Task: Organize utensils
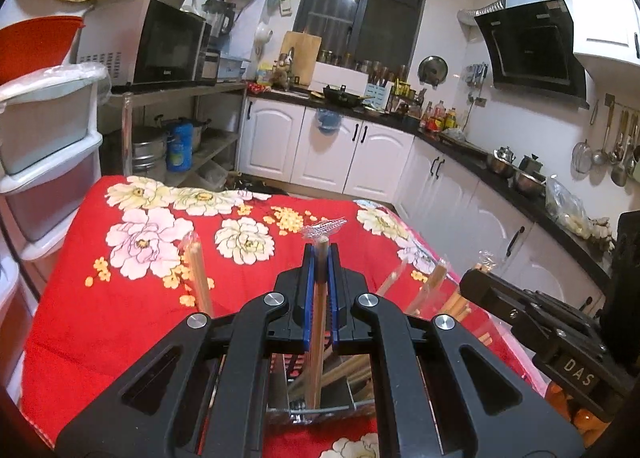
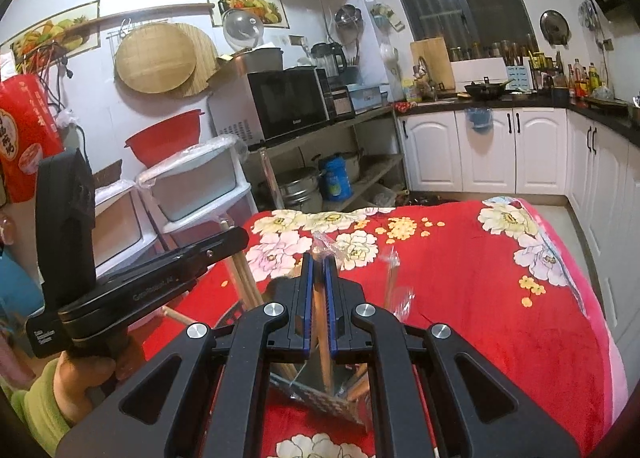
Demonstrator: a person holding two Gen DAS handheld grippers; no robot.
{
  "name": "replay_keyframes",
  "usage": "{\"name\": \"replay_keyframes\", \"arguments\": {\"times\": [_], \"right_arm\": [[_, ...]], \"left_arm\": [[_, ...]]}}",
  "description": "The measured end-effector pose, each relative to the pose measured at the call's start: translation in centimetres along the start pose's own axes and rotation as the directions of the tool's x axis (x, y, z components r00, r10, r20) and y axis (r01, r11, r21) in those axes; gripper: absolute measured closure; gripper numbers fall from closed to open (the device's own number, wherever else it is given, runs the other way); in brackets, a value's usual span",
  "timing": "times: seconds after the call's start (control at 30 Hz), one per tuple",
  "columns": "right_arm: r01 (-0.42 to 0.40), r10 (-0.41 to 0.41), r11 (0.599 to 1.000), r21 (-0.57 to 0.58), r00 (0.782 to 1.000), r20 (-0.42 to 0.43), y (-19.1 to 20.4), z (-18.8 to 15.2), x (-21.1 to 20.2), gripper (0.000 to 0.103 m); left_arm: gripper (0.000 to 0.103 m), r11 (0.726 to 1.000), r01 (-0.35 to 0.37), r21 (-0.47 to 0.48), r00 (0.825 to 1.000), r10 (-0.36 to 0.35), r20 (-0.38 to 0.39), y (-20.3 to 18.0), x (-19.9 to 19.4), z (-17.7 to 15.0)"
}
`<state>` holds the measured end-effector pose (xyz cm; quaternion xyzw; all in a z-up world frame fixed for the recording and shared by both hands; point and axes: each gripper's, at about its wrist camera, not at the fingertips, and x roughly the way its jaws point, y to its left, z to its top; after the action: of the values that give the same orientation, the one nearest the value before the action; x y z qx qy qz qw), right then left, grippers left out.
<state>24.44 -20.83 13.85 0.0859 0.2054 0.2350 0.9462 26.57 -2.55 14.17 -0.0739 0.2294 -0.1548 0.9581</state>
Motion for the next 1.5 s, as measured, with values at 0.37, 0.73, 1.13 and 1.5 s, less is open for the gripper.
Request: {"name": "replay_keyframes", "arguments": {"times": [0.37, 0.73, 1.13, 1.5], "right_arm": [[0.012, -0.012, 1.000, 0.018, 1.000, -0.018, -0.5, -1.0, -1.3, 0.097], [0.029, -0.027, 0.999, 0.038, 0.999, -0.030, -0.8, -1.8, -3.0, 0.069], [0.046, -0.046, 0.999, 0.028, 0.999, -0.020, -0.2, -3.4, -5.7, 0.054], [0.080, -0.080, 0.997, -0.020, 0.997, -0.009, 1.3, -6.1, -8.8, 0.031]], "left_arm": [[0.101, 1.000, -0.005, 0.004, 0.998, 0.005, -0.056, -0.2, -0.2, -1.5], [0.084, 1.000, -0.018, -0.006, 0.997, 0.017, -0.074, 0.0, -2.3, -2.4], [0.040, 0.998, -0.049, -0.042, 0.996, 0.046, -0.072, 0.2, -6.5, -4.5], [0.012, 0.996, -0.063, -0.057, 0.997, 0.061, -0.048, 0.1, -10.1, -7.2]]}}
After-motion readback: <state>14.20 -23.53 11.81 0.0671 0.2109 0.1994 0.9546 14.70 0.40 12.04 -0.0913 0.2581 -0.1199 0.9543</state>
